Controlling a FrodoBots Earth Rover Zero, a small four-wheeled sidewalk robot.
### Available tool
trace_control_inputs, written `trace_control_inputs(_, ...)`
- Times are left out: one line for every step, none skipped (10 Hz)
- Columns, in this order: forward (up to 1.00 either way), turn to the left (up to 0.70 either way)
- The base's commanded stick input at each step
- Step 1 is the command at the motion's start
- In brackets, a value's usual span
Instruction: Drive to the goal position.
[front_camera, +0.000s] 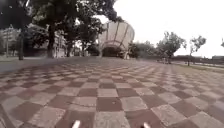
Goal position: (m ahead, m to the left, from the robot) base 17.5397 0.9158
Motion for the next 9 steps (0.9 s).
trace_control_inputs(0.70, 0.00)
trace_control_inputs(0.70, 0.00)
trace_control_inputs(0.70, 0.00)
trace_control_inputs(0.70, 0.00)
trace_control_inputs(0.70, 0.00)
trace_control_inputs(0.70, 0.00)
trace_control_inputs(0.70, 0.00)
trace_control_inputs(0.70, 0.00)
trace_control_inputs(0.70, 0.00)
